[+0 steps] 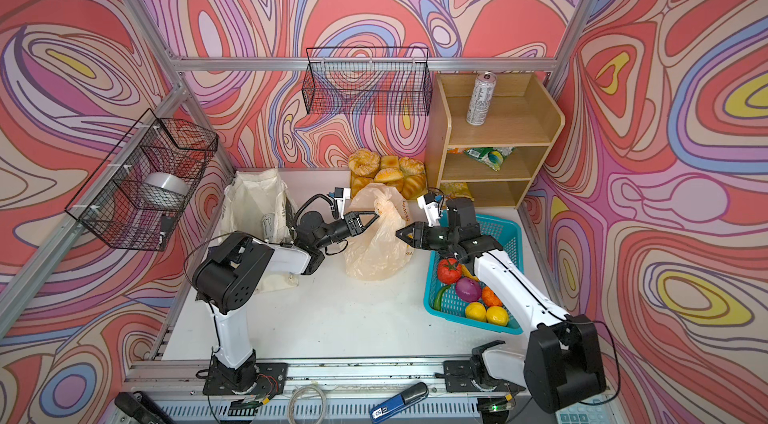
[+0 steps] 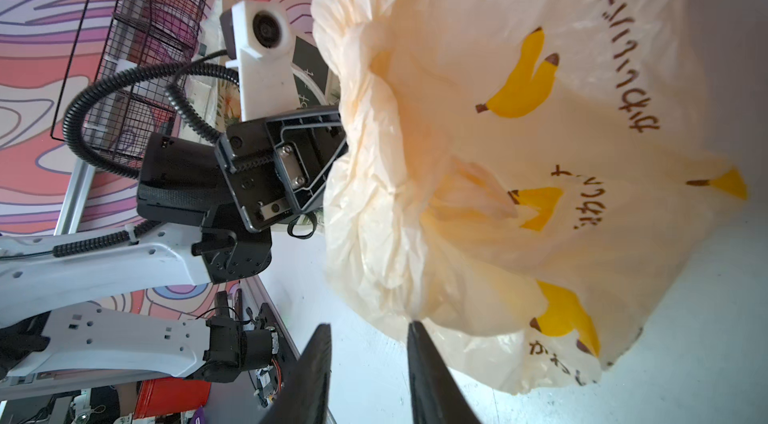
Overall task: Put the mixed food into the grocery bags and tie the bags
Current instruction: 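Draw the right gripper back toward the basket while left holds its handle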
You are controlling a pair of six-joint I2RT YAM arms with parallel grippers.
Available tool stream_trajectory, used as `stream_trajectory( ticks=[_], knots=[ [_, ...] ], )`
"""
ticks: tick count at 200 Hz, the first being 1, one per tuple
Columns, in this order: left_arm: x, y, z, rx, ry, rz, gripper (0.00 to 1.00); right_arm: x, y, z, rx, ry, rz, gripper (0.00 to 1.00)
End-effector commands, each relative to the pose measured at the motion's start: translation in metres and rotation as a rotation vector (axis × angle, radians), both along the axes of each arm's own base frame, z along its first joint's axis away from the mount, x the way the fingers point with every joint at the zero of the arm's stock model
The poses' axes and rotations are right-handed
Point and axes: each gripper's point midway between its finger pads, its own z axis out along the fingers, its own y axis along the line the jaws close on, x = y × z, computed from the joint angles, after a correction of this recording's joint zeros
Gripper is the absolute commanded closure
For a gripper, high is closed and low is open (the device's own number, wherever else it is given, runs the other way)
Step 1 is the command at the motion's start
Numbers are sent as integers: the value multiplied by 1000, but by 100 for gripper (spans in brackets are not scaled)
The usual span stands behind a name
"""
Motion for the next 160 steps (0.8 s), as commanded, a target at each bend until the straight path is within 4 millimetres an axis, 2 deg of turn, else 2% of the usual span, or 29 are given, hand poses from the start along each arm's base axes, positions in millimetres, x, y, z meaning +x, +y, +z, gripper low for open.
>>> stream_trajectory(
  ticks=[1, 42, 81, 118, 131, 160],
  knots=[
    [0, 2, 7, -24, -48, 2, 100, 12, -3, -2, -29, -27, -29, 70],
    [-2, 2, 9, -26, -50, -5, 100, 22, -10, -8, -106, -33, -58, 78],
    [-2, 1, 8, -25, -51, -9, 100, 30, -11, -6, -124, -44, -66, 65],
    [-2, 0, 9, -27, -51, -15, 100, 35, -4, 0, -101, -57, -36, 66],
    [-2, 0, 8, -26, -49, -20, 100, 36, -1, 3, -88, -61, -24, 70],
    [-3, -1, 7, -27, -43, -28, 100, 41, 3, 11, -65, -78, -8, 92]
  ],
)
